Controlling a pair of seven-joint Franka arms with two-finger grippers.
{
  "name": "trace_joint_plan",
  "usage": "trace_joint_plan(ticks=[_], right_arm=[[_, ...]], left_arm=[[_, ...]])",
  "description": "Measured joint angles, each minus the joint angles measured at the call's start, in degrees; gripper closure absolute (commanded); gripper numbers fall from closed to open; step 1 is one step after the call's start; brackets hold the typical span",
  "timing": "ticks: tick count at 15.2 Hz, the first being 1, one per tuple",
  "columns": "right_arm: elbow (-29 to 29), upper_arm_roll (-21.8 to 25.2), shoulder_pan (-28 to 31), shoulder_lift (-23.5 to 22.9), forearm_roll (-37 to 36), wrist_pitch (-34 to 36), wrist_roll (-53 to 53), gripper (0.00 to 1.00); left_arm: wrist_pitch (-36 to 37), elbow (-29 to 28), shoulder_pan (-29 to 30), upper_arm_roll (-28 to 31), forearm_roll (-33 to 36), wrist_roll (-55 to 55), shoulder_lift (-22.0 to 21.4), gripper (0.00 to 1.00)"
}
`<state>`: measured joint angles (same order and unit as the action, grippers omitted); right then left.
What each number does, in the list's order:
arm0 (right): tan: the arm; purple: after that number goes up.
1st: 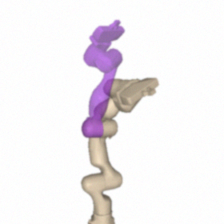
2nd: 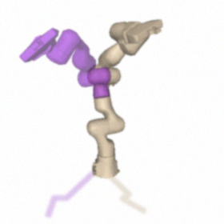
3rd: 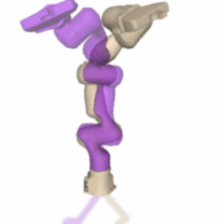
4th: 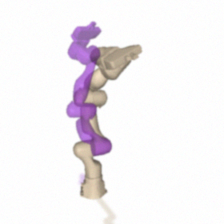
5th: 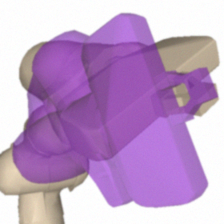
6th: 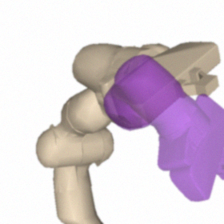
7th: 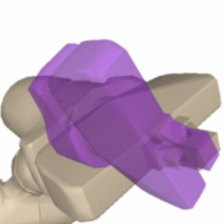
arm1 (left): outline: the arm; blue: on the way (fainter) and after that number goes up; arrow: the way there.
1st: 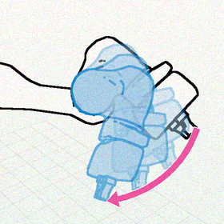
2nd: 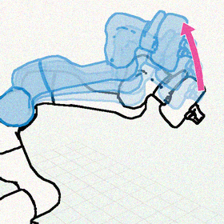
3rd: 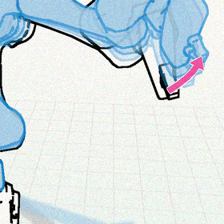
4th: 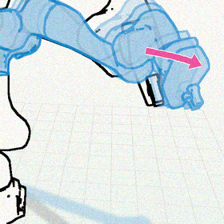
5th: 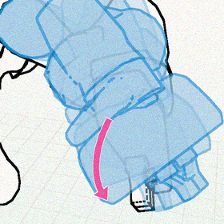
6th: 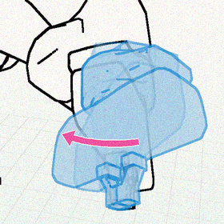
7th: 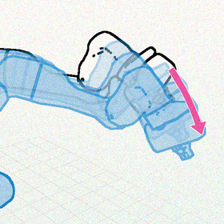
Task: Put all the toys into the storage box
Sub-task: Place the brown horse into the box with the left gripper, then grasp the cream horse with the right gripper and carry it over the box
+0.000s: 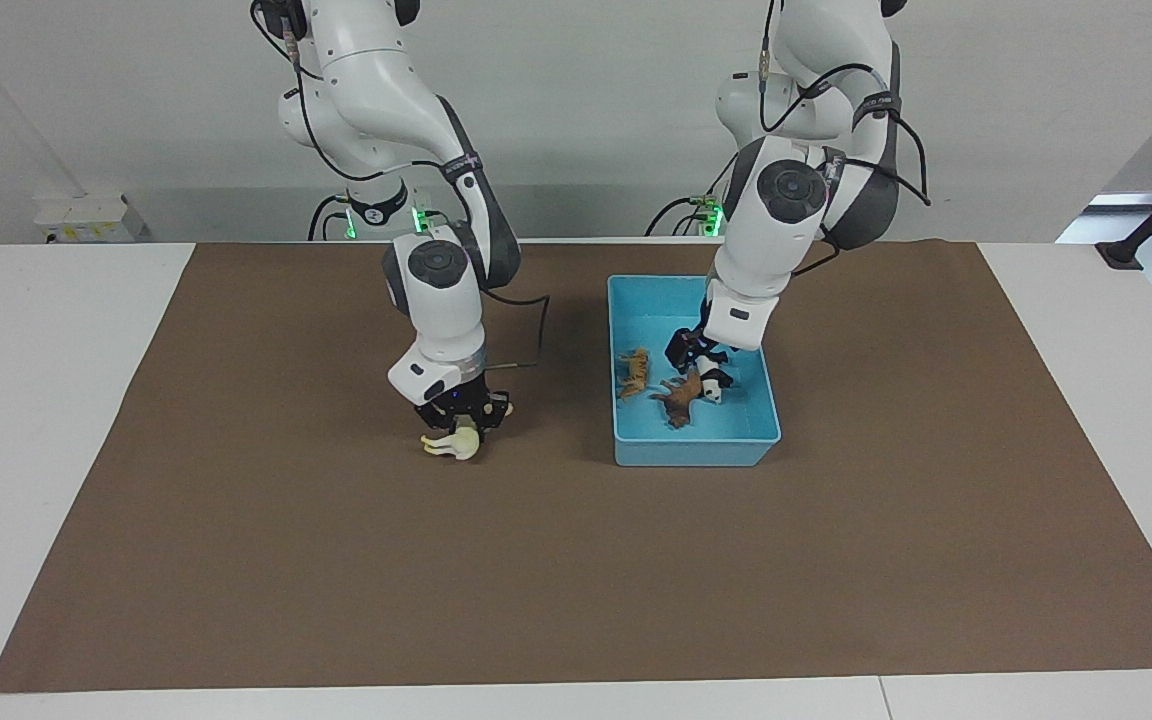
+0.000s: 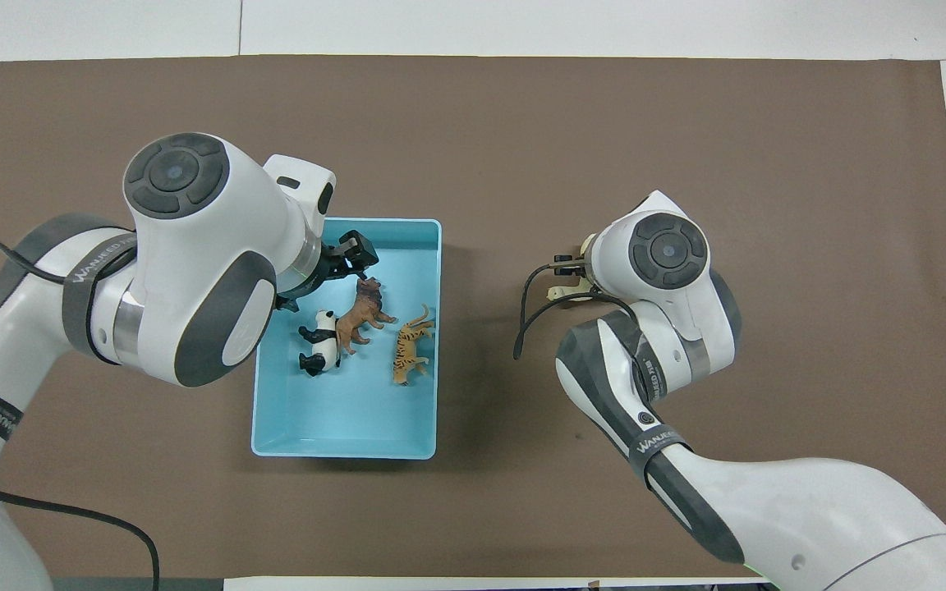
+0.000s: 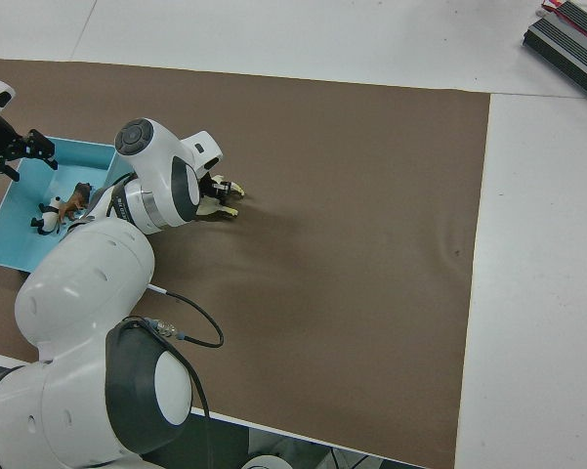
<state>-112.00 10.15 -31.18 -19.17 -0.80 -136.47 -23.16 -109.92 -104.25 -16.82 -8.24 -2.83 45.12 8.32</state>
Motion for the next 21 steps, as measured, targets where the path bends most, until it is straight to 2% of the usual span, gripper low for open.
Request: trace_joint_plan(ticks=[1, 4, 7, 11, 16, 19, 20, 21], right_arm=[[3.12, -0.02, 0.00, 0.14, 0.00, 4.40, -0.39, 1.00], [16.41, -0.59, -0.72, 1.03, 0.09, 20.35, -4.12, 1.00], [25.31, -1.53, -3.61, 1.79, 0.95, 28.37, -8.42, 1.00], [29.17, -2.48, -10.75, 0.71, 3.84, 27.25, -20.09, 1.00], [29.70, -2.77, -17.81, -1.58, 9.19, 18.00, -23.57, 1.00], [29.49, -2.79, -21.34, -5.49, 9.19, 13.68, -25.67, 1.00], [29.46, -2.80, -22.20, -7.33, 9.19, 11.83, -26.05, 0.01], [29.46, -2.79, -22.66, -8.88, 9.19, 10.47, -26.50, 0.00]], left_arm=[[1.57, 0.73, 0.78, 0.84, 0.65, -2.33, -0.55, 0.00], [11.42, 3.55, 7.64, 2.09, 0.95, -20.02, -3.22, 0.00], [17.38, 4.76, 14.97, 2.52, 1.36, -34.53, -6.45, 0.00], [19.13, 5.77, 16.15, 2.40, 3.04, -40.02, -7.66, 0.00], [18.87, 6.00, 16.00, 2.20, 2.74, -40.03, -7.65, 0.00], [18.75, 6.01, 16.00, 2.20, 2.73, -40.03, -7.65, 0.00], [18.75, 6.01, 16.00, 2.20, 2.73, -40.03, -7.65, 0.00], [18.73, 6.01, 15.99, 2.20, 2.73, -40.03, -7.65, 0.00]])
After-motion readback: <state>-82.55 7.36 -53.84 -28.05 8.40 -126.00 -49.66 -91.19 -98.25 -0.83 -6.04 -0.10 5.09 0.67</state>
